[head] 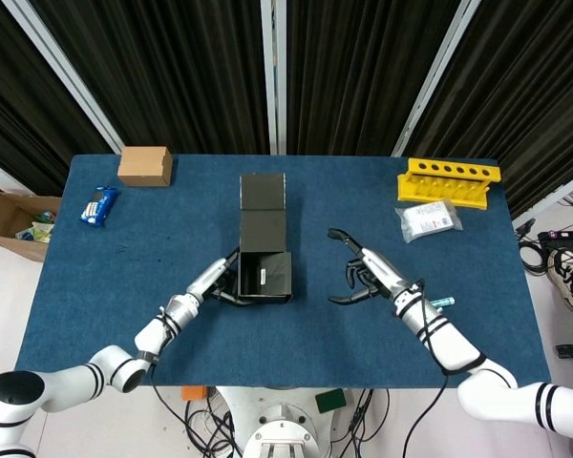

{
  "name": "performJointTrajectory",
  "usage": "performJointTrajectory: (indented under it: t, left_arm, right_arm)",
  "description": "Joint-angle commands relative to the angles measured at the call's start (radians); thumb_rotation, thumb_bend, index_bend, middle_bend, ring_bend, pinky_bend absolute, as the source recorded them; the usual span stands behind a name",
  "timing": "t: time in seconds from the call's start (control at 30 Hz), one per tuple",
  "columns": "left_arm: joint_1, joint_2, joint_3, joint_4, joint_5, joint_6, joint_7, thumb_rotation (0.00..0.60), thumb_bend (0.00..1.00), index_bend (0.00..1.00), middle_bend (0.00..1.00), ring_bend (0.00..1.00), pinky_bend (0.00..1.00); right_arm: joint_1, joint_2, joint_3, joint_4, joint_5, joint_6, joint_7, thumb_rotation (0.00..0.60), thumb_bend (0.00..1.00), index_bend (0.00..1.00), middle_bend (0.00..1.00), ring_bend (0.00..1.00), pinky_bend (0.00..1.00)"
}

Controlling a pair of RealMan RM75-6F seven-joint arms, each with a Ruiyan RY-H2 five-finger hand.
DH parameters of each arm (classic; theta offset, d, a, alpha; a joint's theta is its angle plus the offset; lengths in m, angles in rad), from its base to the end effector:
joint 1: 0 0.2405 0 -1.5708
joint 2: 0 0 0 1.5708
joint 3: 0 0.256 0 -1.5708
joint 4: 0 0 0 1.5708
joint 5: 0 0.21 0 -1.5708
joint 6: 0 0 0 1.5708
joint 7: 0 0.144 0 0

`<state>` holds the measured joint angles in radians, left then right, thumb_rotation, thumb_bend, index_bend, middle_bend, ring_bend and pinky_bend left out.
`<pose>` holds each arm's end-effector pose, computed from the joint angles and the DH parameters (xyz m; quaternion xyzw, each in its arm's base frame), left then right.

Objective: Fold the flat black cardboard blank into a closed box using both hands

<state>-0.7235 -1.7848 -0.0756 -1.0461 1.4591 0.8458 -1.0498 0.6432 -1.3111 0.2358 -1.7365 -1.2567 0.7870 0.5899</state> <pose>-0.1838 0.3309 -0.0924 -0.5129 -0.7153 -0.4588 0.1214 -0.1397 -0.3138 0.0292 0.5501 -0.6729 0.4690 0.1571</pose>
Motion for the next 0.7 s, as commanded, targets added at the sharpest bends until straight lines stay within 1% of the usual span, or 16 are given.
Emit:
performJointTrajectory:
  t: [0.03, 0.07, 0.1, 0.17, 0.2, 0.27, 0.47, 0.57, 0.7]
  left_arm:
    - [0.007, -0.021, -0.020, 0.009, -0.026, 0.006, 0.013, 0.599, 0.04, 0.12, 0.14, 0.70, 0.97]
    - [0.011, -0.028, -0.030, 0.009, -0.039, 0.011, 0.016, 0.599, 0.05, 0.17, 0.19, 0.70, 0.97]
    - [0.017, -0.035, -0.041, 0.006, -0.052, 0.017, 0.015, 0.599, 0.05, 0.24, 0.27, 0.72, 0.97]
    - [0.025, -0.032, -0.045, -0.007, -0.050, 0.034, 0.010, 0.600, 0.06, 0.39, 0.42, 0.74, 0.97]
    - [0.028, -0.028, -0.043, -0.013, -0.043, 0.045, 0.010, 0.600, 0.06, 0.44, 0.47, 0.75, 0.98]
    - [0.044, -0.004, -0.029, -0.037, -0.009, 0.096, 0.026, 0.600, 0.06, 0.47, 0.50, 0.76, 0.98]
    - [0.091, 0.104, 0.028, -0.165, 0.078, 0.208, 0.080, 0.600, 0.06, 0.47, 0.49, 0.75, 0.98]
    - [0.107, 0.140, 0.051, -0.221, 0.104, 0.241, 0.112, 0.600, 0.06, 0.47, 0.49, 0.75, 0.98]
    - [0.116, 0.160, 0.065, -0.275, 0.119, 0.260, 0.133, 0.600, 0.06, 0.47, 0.49, 0.75, 0.98]
  right_arm:
    - [-0.004, -0.010, -0.006, 0.006, 0.010, 0.004, -0.001, 0.600, 0.02, 0.00, 0.10, 0.66, 1.00]
    - [-0.005, -0.014, -0.008, 0.008, 0.014, 0.004, -0.004, 0.600, 0.02, 0.00, 0.10, 0.66, 1.00]
    - [-0.005, -0.018, -0.011, 0.013, 0.021, 0.003, -0.011, 0.600, 0.03, 0.00, 0.10, 0.66, 1.00]
    - [-0.001, -0.031, -0.016, 0.029, 0.046, -0.003, -0.034, 0.600, 0.03, 0.00, 0.12, 0.67, 1.00]
    - [0.002, -0.037, -0.017, 0.035, 0.059, -0.008, -0.044, 0.600, 0.03, 0.00, 0.13, 0.67, 1.00]
    - [0.019, -0.056, -0.014, 0.062, 0.114, -0.035, -0.070, 0.600, 0.03, 0.01, 0.14, 0.68, 1.00]
    - [0.109, -0.127, 0.021, 0.163, 0.292, -0.130, -0.144, 0.600, 0.04, 0.08, 0.20, 0.69, 1.00]
    - [0.158, -0.176, 0.047, 0.211, 0.375, -0.163, -0.165, 0.600, 0.05, 0.11, 0.21, 0.69, 1.00]
    - [0.217, -0.240, 0.074, 0.260, 0.447, -0.176, -0.203, 0.600, 0.07, 0.13, 0.22, 0.70, 1.00]
